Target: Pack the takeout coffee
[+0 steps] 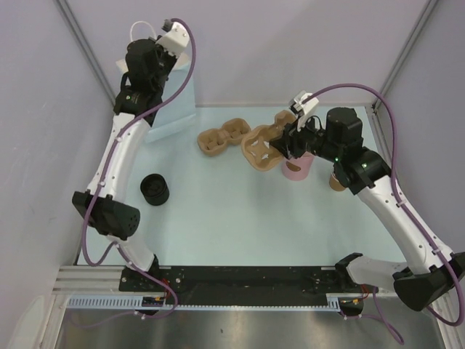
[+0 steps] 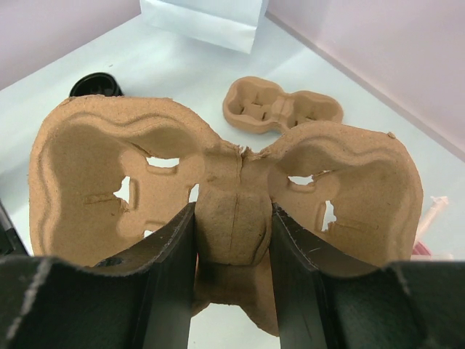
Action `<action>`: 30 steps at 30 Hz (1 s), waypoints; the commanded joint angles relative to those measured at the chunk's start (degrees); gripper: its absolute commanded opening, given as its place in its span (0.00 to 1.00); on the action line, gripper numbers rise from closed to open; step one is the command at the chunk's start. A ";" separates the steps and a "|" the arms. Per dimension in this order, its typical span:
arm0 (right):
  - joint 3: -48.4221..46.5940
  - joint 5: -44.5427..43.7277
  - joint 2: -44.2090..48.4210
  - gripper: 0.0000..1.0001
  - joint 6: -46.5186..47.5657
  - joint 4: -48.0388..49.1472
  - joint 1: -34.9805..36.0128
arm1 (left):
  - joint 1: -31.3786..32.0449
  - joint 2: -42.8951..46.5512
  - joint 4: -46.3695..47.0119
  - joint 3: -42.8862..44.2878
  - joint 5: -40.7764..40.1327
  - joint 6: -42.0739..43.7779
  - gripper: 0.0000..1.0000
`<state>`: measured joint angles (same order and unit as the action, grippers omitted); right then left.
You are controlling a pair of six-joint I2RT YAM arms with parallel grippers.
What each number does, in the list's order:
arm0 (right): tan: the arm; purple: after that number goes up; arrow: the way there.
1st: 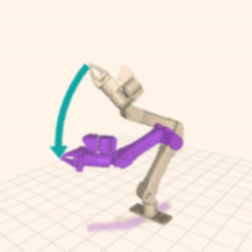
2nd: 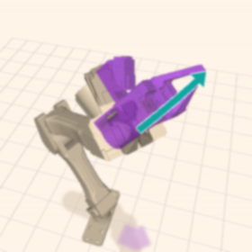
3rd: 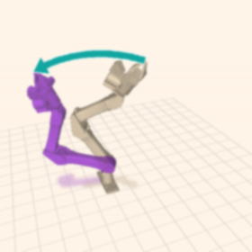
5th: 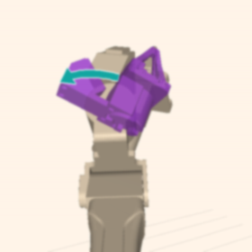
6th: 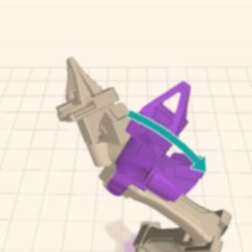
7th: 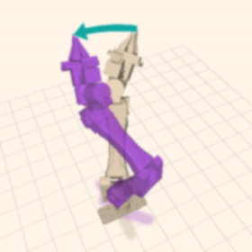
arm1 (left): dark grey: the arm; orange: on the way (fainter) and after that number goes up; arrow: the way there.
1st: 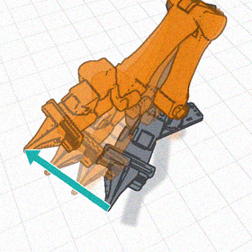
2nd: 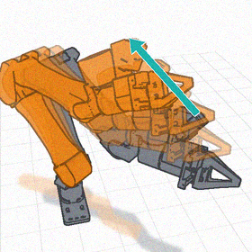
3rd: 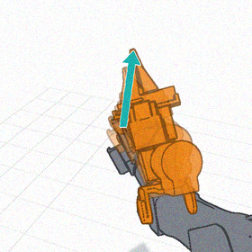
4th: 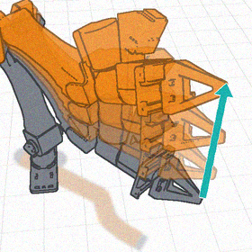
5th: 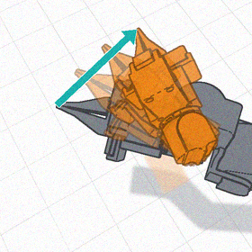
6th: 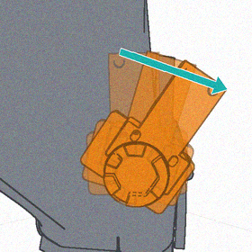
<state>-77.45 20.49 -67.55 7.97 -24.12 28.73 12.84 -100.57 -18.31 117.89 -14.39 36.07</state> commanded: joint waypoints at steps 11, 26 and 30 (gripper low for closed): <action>-0.68 -15.48 9.54 0.33 -0.85 8.82 -8.93 | 16.68 19.71 -4.45 -7.93 1.02 1.81 0.00; -1.30 -12.49 11.30 0.32 -3.83 8.47 -18.44 | 26.70 27.02 -7.54 -22.44 6.25 -4.17 0.00; -1.30 -10.39 10.95 0.31 -5.42 8.39 -20.20 | 28.46 26.92 -6.83 -23.58 4.46 -6.18 0.00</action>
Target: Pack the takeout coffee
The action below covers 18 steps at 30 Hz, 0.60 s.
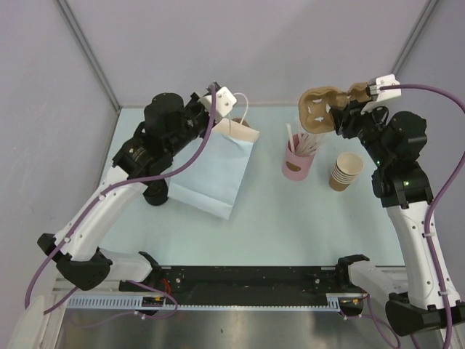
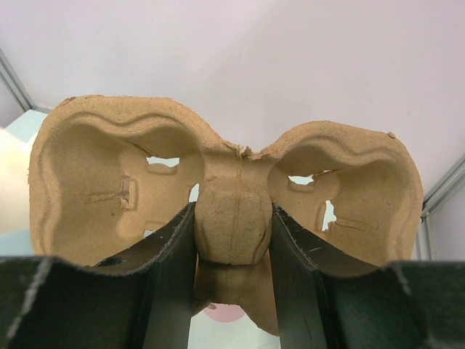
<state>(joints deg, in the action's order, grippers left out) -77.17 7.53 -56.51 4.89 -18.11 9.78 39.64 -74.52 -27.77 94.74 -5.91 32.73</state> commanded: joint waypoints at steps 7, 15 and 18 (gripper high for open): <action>-1.58 4.60 -0.53 0.31 -2.86 1.32 -2.22 | 2.73 2.36 -0.17 -3.14 4.05 -6.45 0.01; -1.58 7.75 -0.53 0.30 -1.19 -0.44 -2.13 | 2.90 6.05 -0.01 -15.80 9.17 -2.15 0.12; -1.58 9.78 -0.53 0.30 -1.37 -0.44 -2.22 | 2.90 7.46 0.00 -16.95 9.16 -1.62 0.22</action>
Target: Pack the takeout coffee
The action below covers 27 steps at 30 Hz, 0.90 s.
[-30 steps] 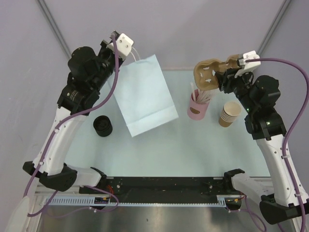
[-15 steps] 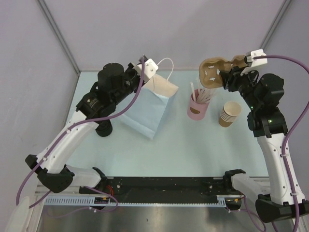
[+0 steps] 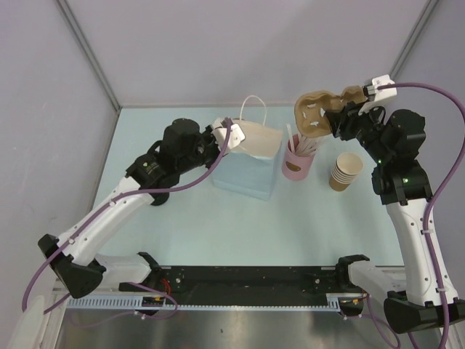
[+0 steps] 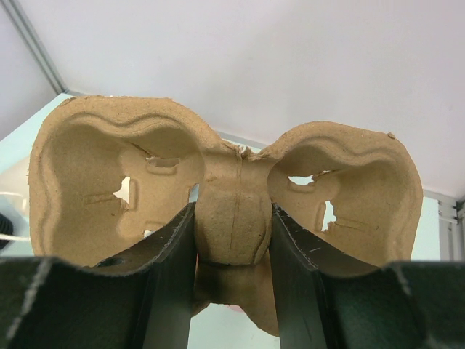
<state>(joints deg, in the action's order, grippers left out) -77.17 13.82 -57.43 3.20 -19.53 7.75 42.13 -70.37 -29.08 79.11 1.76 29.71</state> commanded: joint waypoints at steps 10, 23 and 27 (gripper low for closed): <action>-1.58 5.69 0.56 0.30 0.23 0.99 -0.19 | 0.32 4.10 1.57 5.08 -0.17 1.13 0.85; -1.14 5.78 0.48 0.30 -0.56 0.63 -0.54 | -8.29 -2.04 7.72 11.41 2.72 7.63 0.99; -0.71 5.78 0.56 0.30 -0.65 0.55 -0.89 | -12.49 -10.03 5.79 16.93 7.02 8.61 0.99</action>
<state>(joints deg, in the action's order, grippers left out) -77.17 18.96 -57.43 3.09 -20.27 7.44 32.95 -73.12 -22.63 91.09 3.36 35.62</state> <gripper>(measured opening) 0.442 0.994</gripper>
